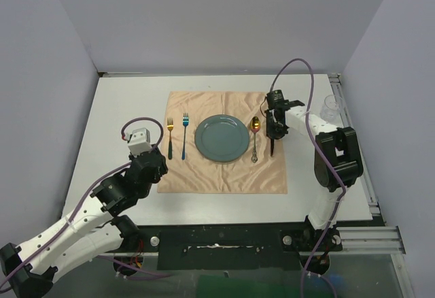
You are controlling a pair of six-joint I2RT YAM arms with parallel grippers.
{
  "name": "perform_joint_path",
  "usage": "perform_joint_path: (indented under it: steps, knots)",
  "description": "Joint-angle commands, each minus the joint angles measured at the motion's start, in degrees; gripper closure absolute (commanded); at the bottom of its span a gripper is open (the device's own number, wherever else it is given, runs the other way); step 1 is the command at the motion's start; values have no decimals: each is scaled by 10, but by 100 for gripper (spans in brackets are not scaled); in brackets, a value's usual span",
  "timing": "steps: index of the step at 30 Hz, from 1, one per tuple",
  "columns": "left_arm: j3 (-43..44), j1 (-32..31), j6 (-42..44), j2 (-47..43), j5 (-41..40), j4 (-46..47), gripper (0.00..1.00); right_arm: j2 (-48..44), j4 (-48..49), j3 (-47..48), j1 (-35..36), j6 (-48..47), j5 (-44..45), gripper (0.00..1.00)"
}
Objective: Set the dinner table for one person
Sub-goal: Adjust the knife on the napkin.
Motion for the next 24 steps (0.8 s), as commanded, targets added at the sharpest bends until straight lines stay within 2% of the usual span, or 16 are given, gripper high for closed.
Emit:
perform_joint_path:
  steps: [1,11,24]
  knots:
    - [17,0,-6,0,-9,6,69,-5,21,-14,-2,-2,-7,100]
    - [17,0,-4,2,-10,6,69,11,40,-46,1,10,-15,100]
    - [14,0,-3,9,-9,13,69,21,36,-30,2,10,-15,100]
